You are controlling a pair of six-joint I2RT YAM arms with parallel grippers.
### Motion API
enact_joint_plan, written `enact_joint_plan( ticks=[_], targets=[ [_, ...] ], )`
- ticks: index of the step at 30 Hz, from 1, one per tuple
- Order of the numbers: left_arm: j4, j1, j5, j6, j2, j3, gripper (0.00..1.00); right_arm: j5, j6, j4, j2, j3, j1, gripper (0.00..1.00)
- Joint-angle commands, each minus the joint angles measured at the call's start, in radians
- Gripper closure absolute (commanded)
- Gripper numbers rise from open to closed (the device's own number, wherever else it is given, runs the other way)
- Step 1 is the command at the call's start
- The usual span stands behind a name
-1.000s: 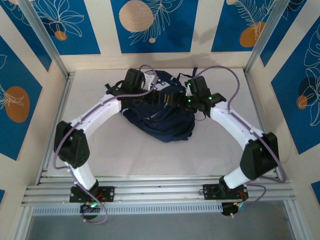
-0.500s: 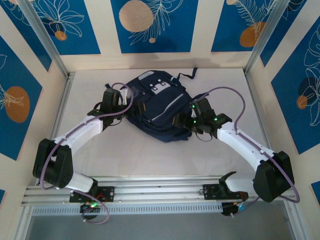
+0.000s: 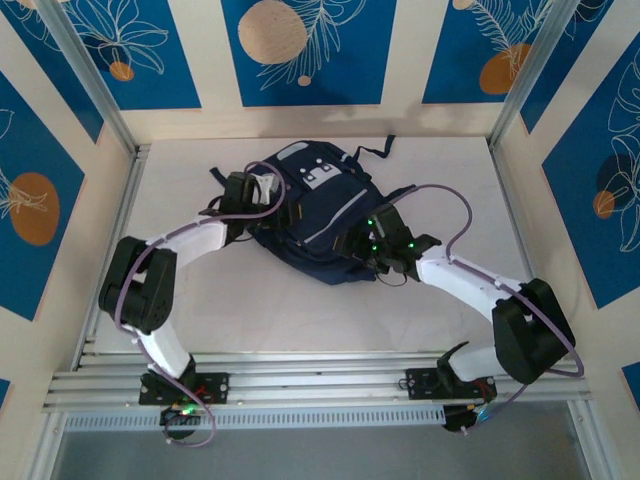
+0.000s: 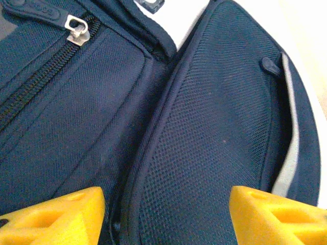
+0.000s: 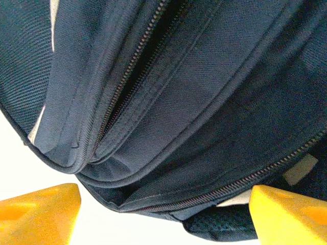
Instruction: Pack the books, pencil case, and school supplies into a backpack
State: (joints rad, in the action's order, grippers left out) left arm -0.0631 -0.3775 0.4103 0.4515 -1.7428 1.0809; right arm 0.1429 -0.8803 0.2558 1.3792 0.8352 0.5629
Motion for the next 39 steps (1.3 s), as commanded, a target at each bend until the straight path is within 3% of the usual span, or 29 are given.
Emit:
enact_joint_plan(
  ticks=[1, 6, 10, 16, 24, 33, 39],
  targets=[
    [-0.004, -0.008, 0.087, -0.011, -0.046, 0.048, 0.47, 0.012, -0.014, -0.059, 0.023, -0.013, 0.003, 0.19],
    [-0.028, -0.044, 0.110, 0.023, -0.041, 0.019, 0.78, -0.012, -0.021, -0.064, 0.037, 0.002, 0.004, 0.38],
    [-0.094, -0.080, 0.136, 0.111, -0.008, -0.025, 0.99, 0.019, -0.058, 0.042, -0.004, 0.044, 0.035, 0.37],
    [-0.166, -0.165, 0.090, 0.216, 0.034, -0.042, 1.00, 0.123, -0.118, 0.189, -0.061, 0.085, 0.106, 0.24],
    [-0.275, -0.226, 0.025, 0.325, 0.037, -0.061, 1.00, 0.269, -0.211, 0.251, 0.016, 0.146, 0.185, 0.15],
    [-0.343, -0.242, 0.032, 0.381, 0.054, -0.102, 1.00, 0.598, -0.343, 0.456, 0.265, 0.338, 0.287, 0.11],
    [-0.317, -0.239, 0.016, 0.357, 0.092, -0.120, 1.00, 0.654, -0.408, 0.477, 0.315, 0.349, 0.276, 0.19]
  ],
)
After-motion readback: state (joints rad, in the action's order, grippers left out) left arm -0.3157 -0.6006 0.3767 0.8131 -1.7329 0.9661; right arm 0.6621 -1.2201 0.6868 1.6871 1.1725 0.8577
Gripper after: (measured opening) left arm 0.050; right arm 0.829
